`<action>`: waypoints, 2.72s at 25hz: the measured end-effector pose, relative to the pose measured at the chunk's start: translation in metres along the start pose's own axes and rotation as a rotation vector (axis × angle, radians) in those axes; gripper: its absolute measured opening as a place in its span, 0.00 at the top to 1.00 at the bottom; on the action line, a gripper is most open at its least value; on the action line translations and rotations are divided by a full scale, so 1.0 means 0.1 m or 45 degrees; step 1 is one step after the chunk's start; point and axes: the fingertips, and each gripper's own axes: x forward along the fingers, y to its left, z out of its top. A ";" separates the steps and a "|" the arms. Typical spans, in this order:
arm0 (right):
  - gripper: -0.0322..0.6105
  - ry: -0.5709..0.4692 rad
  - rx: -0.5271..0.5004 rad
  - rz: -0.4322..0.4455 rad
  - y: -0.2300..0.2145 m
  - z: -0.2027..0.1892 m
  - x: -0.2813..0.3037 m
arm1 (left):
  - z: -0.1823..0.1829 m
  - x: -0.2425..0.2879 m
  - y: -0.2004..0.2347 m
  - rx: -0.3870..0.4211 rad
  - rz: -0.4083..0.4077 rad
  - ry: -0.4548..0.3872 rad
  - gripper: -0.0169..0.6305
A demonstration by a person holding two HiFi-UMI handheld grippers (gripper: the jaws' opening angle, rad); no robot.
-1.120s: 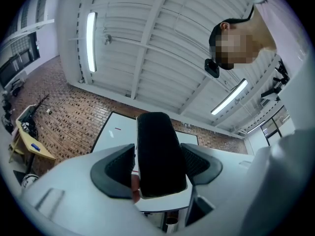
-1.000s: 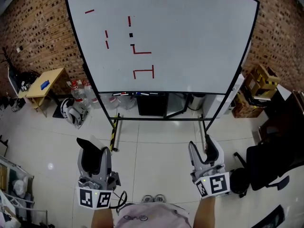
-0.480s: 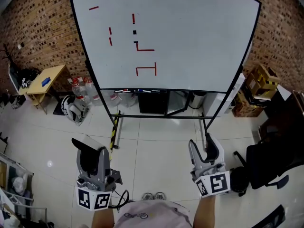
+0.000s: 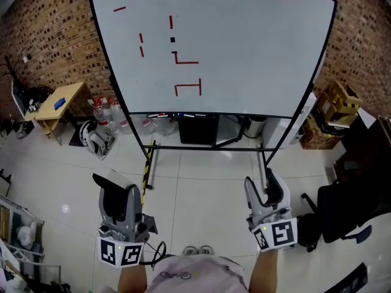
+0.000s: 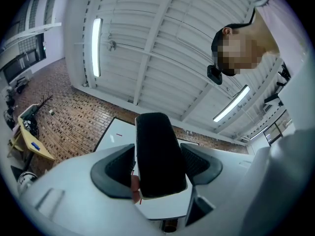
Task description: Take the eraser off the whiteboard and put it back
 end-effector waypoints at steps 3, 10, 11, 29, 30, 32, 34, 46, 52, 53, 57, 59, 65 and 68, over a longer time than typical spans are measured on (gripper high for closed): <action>0.59 0.001 0.005 0.004 -0.08 -0.03 0.06 | -0.05 0.08 -0.01 0.004 0.007 -0.003 0.51; 0.59 0.006 0.015 0.019 -0.26 -0.08 0.22 | -0.17 0.23 -0.04 0.012 0.038 0.001 0.51; 0.59 0.009 0.016 0.016 -0.28 -0.10 0.23 | -0.18 0.24 -0.04 0.010 0.040 0.004 0.51; 0.59 0.064 0.029 0.081 0.01 -0.31 0.87 | -0.18 0.37 0.36 -0.053 0.047 -0.028 0.51; 0.59 0.058 0.035 0.078 0.05 -0.30 0.93 | -0.18 0.38 0.41 -0.062 0.039 -0.028 0.51; 0.59 0.049 0.044 0.069 0.13 -0.30 1.06 | -0.17 0.43 0.53 -0.070 0.021 -0.028 0.51; 0.59 0.053 0.042 0.067 0.24 -0.32 1.21 | -0.18 0.48 0.66 -0.073 -0.002 -0.016 0.51; 0.59 0.081 -0.008 0.143 0.70 -0.48 2.05 | -0.31 0.81 1.34 -0.023 0.027 0.002 0.51; 0.59 0.098 0.021 0.163 0.52 -0.65 2.43 | -0.71 1.14 1.49 -0.019 0.061 0.035 0.51; 0.59 0.095 0.037 0.175 0.48 -0.69 2.55 | -0.78 1.21 1.53 -0.007 0.076 0.036 0.51; 0.59 0.075 0.020 0.191 0.34 -0.78 2.92 | -0.93 1.51 1.66 0.006 0.103 0.030 0.51; 0.59 0.068 0.027 0.216 0.31 -0.80 3.11 | -0.99 1.63 1.72 0.019 0.117 0.028 0.51; 0.59 0.039 0.020 0.298 0.22 -0.87 3.71 | -1.25 2.05 1.94 0.046 0.187 0.005 0.51; 0.59 0.036 0.022 0.336 0.20 -0.93 3.98 | -1.42 2.24 2.07 0.049 0.225 0.015 0.51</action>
